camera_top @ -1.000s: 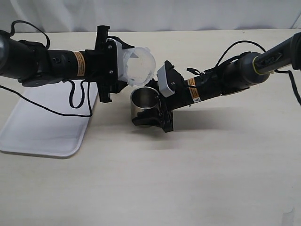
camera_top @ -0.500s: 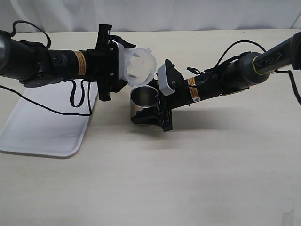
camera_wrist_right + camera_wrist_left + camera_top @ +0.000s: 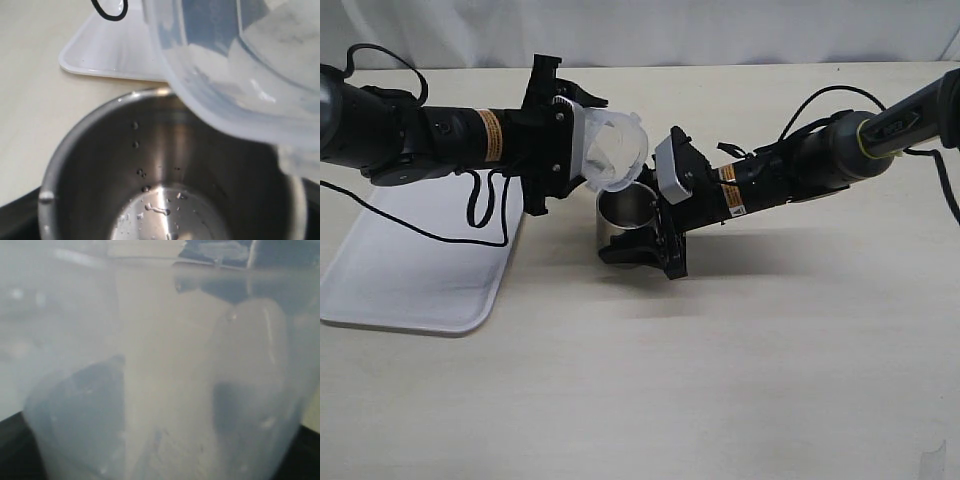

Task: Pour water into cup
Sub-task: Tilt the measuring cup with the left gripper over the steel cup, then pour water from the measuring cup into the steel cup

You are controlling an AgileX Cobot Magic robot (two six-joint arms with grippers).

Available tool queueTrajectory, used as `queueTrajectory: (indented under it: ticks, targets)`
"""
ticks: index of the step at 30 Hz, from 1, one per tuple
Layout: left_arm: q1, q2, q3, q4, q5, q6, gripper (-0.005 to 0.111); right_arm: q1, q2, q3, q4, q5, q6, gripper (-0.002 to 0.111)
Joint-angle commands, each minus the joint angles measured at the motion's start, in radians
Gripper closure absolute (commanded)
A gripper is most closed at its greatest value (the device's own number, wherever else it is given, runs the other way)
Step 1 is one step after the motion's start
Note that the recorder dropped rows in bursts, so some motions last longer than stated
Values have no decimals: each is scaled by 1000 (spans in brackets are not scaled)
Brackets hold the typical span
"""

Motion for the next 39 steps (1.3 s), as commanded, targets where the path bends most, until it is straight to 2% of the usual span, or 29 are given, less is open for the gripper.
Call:
queueTrajectory:
  ticks: [1, 39]
  targets:
    - [-3, 1, -8, -13, -19, 14, 107, 1, -4, -1, 15, -19, -5, 104]
    - [-3, 1, -8, -52, -64, 239, 107, 1, -4, -1, 8, -8, -5, 104]
